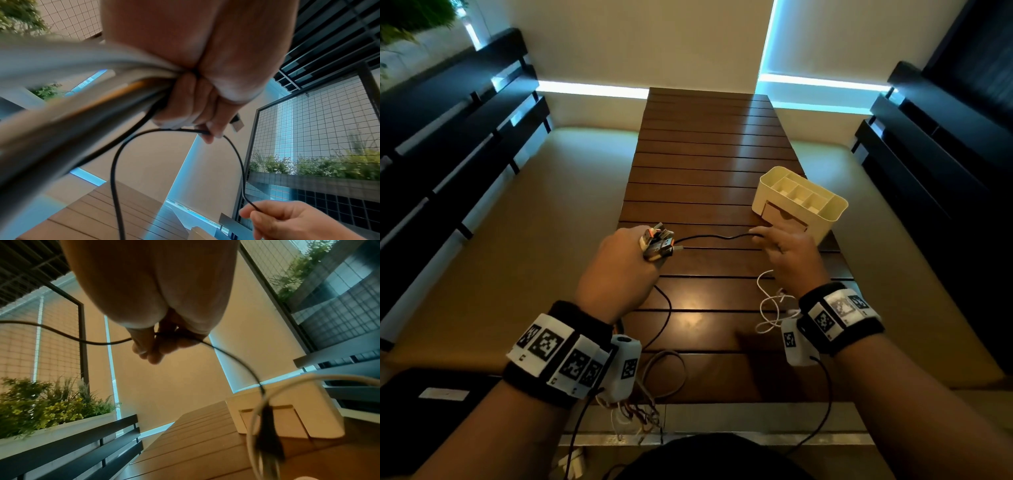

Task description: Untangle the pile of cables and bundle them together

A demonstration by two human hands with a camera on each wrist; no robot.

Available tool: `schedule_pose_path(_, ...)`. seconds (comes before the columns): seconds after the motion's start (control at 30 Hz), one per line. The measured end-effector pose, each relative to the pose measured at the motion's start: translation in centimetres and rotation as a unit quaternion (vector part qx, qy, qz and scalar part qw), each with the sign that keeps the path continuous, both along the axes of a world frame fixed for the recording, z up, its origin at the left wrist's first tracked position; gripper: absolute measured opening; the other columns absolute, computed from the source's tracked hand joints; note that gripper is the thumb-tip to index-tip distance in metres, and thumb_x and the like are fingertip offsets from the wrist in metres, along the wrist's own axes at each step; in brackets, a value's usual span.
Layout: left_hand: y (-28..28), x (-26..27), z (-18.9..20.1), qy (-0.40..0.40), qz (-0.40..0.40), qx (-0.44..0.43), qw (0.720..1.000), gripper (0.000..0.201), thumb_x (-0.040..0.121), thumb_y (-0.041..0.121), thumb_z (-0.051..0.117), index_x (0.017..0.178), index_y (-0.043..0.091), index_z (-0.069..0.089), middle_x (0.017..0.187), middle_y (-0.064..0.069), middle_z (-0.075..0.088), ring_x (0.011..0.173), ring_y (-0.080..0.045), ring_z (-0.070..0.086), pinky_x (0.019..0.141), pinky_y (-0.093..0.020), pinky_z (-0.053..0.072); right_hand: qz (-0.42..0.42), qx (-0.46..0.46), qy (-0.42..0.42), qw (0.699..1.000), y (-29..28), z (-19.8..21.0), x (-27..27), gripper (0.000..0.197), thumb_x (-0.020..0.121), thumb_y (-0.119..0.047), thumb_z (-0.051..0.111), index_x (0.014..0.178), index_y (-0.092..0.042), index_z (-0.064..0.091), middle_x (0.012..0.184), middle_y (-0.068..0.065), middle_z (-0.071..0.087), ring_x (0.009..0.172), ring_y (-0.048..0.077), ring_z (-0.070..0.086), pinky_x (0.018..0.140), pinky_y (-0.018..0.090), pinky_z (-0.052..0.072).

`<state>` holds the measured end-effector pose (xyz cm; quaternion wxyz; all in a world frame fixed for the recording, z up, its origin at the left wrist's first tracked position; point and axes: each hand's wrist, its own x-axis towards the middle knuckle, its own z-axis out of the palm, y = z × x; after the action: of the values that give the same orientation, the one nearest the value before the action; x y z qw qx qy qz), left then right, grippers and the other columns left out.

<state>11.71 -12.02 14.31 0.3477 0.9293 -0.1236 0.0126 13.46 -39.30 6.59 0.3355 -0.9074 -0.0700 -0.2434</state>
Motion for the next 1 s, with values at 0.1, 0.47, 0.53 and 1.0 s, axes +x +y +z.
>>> schedule_pose_path(0.1, -0.1, -0.1, -0.2, -0.008, -0.01, -0.023, 1.0, 0.027, 0.095, 0.017, 0.059, 0.069, 0.018, 0.052, 0.066, 0.001, 0.055, 0.058, -0.013, 0.045, 0.053, -0.028, 0.029, -0.011, 0.105, 0.043, 0.993, 0.5, 0.2, -0.8, 0.021, 0.092, -0.01, 0.066, 0.112, -0.014, 0.073, 0.094, -0.003, 0.071, 0.087, -0.012, 0.06, 0.08, 0.005, 0.046)
schedule_pose_path(0.47, -0.7, -0.2, 0.1, -0.095, -0.053, -0.024, 0.994, 0.024, 0.092, 0.012, 0.058, 0.112, 0.022, 0.066, 0.095, 0.002, 0.07, 0.084, -0.019, 0.063, 0.073, -0.033, 0.05, 0.04, 0.131, 0.11, 0.984, 3.5, 1.2, -2.5, 0.022, 0.093, -0.011, 0.065, 0.112, -0.02, 0.071, 0.084, -0.007, 0.071, 0.076, 0.01, 0.065, 0.069, 0.008, 0.048)
schedule_pose_path(0.53, -1.6, -0.4, -0.1, -0.09, -0.077, -0.002, 0.993, 0.025, 0.092, 0.015, 0.057, 0.112, 0.026, 0.065, 0.093, 0.001, 0.071, 0.084, -0.022, 0.064, 0.073, -0.038, 0.053, 0.059, 0.133, 0.113, 0.983, 4.4, 1.4, -2.6, 0.022, 0.094, -0.01, 0.064, 0.113, -0.017, 0.072, 0.085, -0.004, 0.072, 0.075, 0.009, 0.065, 0.069, 0.011, 0.05)
schedule_pose_path(1.0, -0.7, 0.4, -1.1, -0.075, -0.035, 0.048, 0.995, 0.031, 0.094, 0.018, 0.051, 0.069, 0.029, 0.037, 0.064, 0.009, 0.048, 0.06, -0.018, 0.05, 0.051, -0.031, 0.033, 0.078, 0.139, 0.115, 0.98, 5.3, 1.9, -3.3, 0.017, 0.092, -0.012, 0.065, 0.105, -0.023, 0.07, 0.091, -0.007, 0.072, 0.086, 0.004, 0.069, 0.08, 0.017, 0.055)
